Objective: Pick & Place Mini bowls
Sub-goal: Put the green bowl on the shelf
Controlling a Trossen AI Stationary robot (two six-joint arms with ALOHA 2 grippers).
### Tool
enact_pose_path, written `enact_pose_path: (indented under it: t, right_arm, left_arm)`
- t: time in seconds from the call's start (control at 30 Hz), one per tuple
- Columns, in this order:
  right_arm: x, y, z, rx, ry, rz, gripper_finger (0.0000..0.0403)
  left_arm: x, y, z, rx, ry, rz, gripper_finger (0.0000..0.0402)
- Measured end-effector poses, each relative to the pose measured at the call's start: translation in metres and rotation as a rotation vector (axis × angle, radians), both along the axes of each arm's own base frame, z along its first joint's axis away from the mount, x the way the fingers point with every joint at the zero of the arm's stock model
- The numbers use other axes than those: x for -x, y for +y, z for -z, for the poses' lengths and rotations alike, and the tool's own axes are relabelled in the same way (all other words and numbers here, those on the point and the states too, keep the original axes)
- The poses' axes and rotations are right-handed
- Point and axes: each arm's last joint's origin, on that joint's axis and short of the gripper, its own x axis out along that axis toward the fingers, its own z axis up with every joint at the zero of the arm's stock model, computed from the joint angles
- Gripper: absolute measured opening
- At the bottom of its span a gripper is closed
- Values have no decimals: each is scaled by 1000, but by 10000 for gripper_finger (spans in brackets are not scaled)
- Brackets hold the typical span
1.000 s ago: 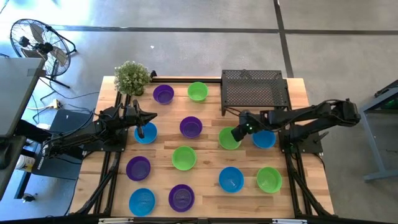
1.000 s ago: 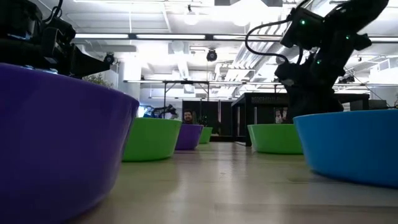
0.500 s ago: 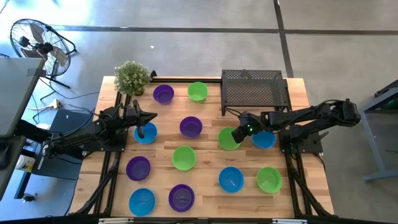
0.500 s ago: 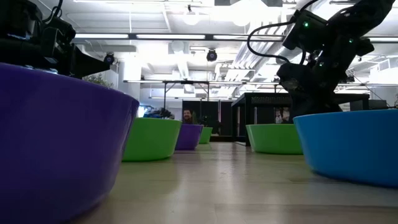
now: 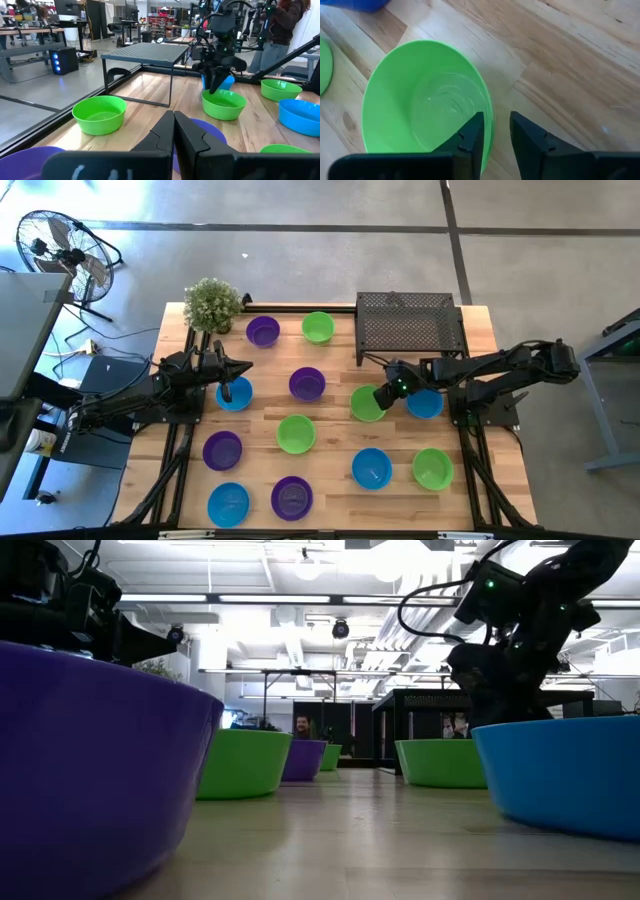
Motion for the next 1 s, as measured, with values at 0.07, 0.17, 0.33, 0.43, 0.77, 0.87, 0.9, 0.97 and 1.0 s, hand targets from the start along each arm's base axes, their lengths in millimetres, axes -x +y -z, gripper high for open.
enact_pose_path:
  t: [0.07,0.17,0.33,0.43,0.77,0.87,0.9,0.97,1.0]
  right_arm:
    - [0,-1,0,-4,-1,2,84]
    - [-1,-1,2,-10,2,-7,73]
    - [-11,-1,12,-31,-12,-46,51]
    - [-15,-2,17,-39,-10,-51,40]
    - [-14,-1,12,-44,-38,-58,5]
    - [-13,-1,6,-41,-66,-58,8]
    - [-12,-1,4,-39,-77,-58,8]
    - [-11,-1,-2,-35,-104,-59,5]
    - [-10,0,-5,-33,-118,-59,3]
  left_arm:
    - [0,0,0,0,0,0,1]
    - [0,0,0,1,-1,0,1]
    - [0,0,0,1,-1,0,1]
    - [0,0,0,2,-1,0,1]
    - [0,0,0,2,-1,0,1]
    - [0,0,0,2,-1,0,1]
    - [0,0,0,2,-1,0,1]
    - [0,0,0,2,-1,0,1]
    - [0,0,0,2,-1,0,1]
